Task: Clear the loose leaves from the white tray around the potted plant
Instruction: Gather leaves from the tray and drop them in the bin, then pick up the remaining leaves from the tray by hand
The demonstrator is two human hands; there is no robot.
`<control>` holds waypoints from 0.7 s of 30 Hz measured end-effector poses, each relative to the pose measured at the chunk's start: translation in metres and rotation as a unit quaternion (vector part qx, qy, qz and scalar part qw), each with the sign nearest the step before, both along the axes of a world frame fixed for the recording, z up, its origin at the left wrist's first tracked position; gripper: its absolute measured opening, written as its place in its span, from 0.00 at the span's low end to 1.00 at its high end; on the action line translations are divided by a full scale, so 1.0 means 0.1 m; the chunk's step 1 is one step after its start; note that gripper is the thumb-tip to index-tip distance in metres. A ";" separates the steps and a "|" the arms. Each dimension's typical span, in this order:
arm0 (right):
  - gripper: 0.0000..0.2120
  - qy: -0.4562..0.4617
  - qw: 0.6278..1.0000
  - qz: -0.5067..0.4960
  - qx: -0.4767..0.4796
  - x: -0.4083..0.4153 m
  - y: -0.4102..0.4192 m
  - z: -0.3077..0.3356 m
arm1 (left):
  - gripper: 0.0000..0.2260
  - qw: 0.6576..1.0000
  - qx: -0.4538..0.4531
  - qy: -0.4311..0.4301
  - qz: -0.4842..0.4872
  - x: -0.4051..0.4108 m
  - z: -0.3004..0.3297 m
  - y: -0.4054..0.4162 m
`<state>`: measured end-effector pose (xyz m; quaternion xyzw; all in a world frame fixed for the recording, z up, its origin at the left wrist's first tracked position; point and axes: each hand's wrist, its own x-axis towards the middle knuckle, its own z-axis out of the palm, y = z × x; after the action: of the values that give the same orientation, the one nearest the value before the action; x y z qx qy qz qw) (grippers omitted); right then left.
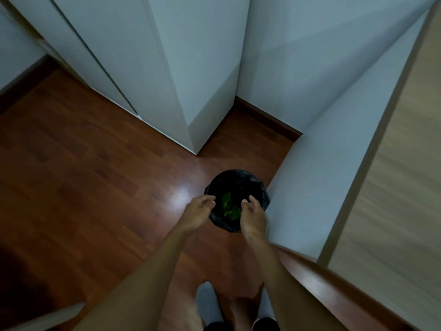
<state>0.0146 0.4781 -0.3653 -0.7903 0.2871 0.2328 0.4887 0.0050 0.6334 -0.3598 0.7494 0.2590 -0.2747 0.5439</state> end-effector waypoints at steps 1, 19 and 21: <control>0.21 -0.003 1.000 0.008 0.006 0.00 0.04 0.09 | 0.16 1.000 0.009 -0.004 -0.005 -0.03 0.11 0.04; 0.17 -0.134 0.980 0.149 0.015 0.61 0.01 3.01 | 0.08 0.984 0.091 -0.124 -0.091 0.32 2.92 0.48; 0.18 -0.150 0.976 0.157 0.002 0.69 -0.19 3.28 | 0.06 0.979 0.098 -0.149 -0.096 0.42 3.24 0.44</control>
<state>0.0837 0.4593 -0.0368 -0.8505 0.0826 0.1859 0.4849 0.0473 0.6770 -0.0356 0.8531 0.1278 -0.1837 0.4712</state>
